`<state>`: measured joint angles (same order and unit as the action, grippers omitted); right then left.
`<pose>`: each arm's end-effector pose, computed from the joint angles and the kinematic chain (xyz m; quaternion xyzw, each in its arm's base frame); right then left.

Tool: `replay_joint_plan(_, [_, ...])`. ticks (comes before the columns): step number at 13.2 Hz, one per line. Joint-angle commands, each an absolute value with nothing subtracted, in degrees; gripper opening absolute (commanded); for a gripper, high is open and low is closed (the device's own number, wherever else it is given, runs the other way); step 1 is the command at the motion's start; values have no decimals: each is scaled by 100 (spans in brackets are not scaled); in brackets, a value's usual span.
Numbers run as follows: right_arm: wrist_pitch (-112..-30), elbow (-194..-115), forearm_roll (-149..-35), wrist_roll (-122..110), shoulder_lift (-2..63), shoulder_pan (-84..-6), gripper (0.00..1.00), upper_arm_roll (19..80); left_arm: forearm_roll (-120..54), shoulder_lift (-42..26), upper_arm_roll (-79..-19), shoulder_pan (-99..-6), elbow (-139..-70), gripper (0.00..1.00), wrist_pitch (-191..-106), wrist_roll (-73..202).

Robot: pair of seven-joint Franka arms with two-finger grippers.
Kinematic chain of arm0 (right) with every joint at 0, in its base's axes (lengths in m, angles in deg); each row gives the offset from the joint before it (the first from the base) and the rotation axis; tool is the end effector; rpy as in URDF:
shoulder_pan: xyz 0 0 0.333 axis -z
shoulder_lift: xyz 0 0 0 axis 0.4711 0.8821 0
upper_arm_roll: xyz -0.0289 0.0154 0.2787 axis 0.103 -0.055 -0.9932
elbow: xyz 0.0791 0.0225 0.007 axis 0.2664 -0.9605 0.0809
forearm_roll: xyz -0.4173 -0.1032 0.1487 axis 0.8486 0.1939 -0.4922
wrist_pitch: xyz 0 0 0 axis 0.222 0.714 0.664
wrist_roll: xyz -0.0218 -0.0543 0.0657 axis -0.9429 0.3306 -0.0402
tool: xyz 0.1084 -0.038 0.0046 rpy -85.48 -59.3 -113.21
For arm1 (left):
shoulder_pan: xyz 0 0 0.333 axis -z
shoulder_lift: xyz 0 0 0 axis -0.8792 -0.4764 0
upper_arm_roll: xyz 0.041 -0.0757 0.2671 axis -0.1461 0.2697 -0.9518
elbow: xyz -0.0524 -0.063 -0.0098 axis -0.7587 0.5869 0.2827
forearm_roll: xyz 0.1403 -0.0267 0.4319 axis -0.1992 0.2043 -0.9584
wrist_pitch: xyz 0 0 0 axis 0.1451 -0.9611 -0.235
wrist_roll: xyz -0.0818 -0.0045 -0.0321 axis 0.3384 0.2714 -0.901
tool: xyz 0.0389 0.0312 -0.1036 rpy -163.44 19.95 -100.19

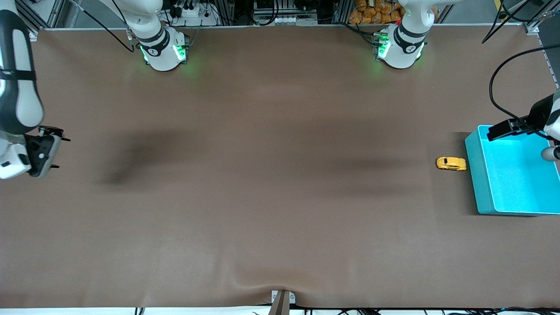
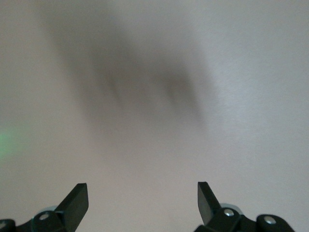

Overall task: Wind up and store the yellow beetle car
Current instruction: 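Reach the left gripper to the car while the right gripper retracts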

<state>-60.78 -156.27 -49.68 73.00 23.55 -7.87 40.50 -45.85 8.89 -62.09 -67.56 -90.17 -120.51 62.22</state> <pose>0.6249 -0.2003 0.3130 -0.8186 -0.5628 0.0963 0.0614 0.6540 0.0210 0.5239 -0.9951 -0.0832 0.0451 0.0279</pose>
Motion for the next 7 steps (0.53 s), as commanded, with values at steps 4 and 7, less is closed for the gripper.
replay_joint_plan(4, [-5173, -14048, -5382, 6308, 2358, -929, 100, 3967, -4714, 38, -6482, -6884, -8931, 100, -12547, 6172])
replay_joint_plan(7, [-4587, -13476, -5356, 5159, 2358, -1219, 100, 3959, -4257, -182, -6580, -7235, -8948, 100, -12601, 6050])
